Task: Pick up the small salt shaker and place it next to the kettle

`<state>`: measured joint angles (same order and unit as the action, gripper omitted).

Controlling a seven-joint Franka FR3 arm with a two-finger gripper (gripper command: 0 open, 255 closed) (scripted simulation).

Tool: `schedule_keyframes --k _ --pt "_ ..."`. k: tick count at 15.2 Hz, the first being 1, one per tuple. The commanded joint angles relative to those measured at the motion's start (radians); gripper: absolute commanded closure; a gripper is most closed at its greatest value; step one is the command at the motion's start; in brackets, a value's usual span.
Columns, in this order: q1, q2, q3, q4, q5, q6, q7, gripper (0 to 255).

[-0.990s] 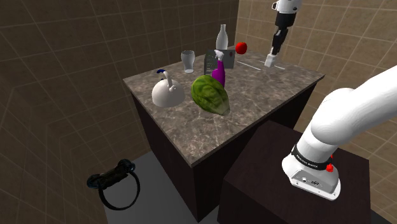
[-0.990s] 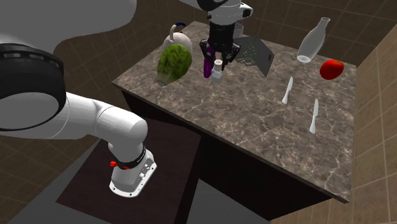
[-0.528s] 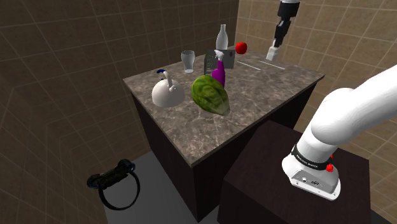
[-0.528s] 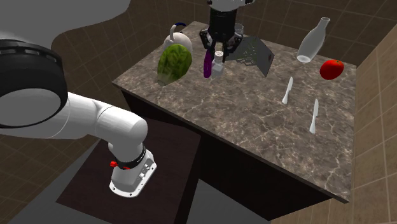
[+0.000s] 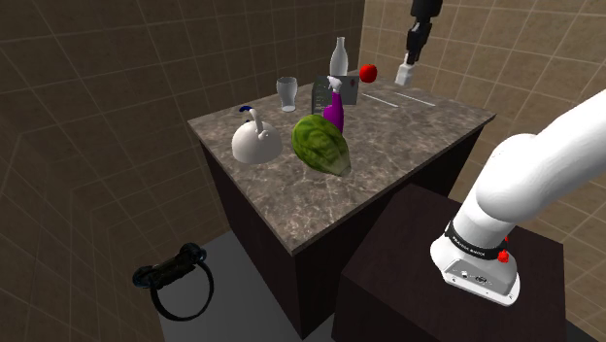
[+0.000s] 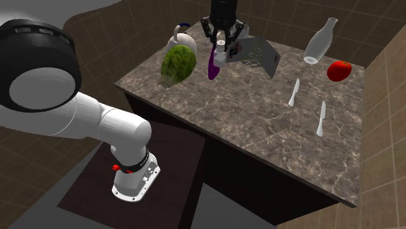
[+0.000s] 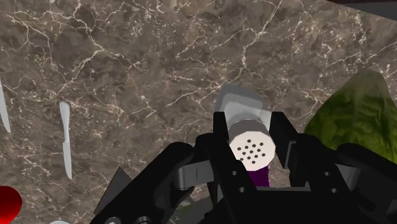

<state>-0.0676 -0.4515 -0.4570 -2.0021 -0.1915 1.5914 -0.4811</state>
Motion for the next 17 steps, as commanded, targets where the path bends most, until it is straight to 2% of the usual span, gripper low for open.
schedule_keyframes --k 1,9,17 --pt "0.018 0.035 0.019 0.029 0.021 0.001 0.03 255" --pt "0.09 0.221 0.082 0.177 0.11 0.019 0.14 255" --pt "0.143 0.452 0.128 0.417 0.194 -0.005 0.227 255"
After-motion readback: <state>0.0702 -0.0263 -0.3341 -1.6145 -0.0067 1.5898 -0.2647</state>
